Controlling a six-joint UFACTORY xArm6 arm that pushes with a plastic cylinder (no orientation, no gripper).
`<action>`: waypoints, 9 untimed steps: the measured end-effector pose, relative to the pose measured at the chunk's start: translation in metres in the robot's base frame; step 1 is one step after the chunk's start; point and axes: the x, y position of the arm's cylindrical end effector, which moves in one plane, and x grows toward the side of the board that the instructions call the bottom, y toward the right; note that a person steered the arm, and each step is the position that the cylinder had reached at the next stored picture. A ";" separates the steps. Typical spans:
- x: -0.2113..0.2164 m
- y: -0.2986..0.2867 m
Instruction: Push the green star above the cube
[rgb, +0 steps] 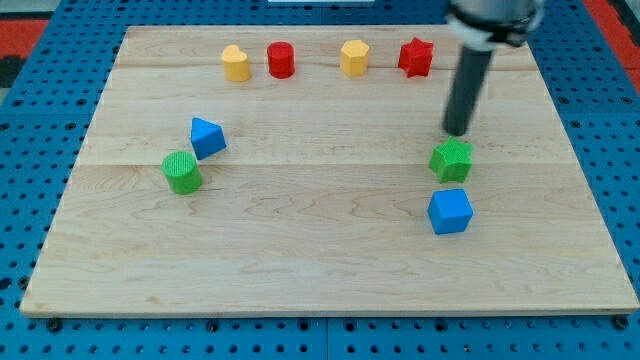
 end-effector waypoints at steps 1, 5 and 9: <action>0.008 0.048; 0.030 -0.018; -0.160 -0.033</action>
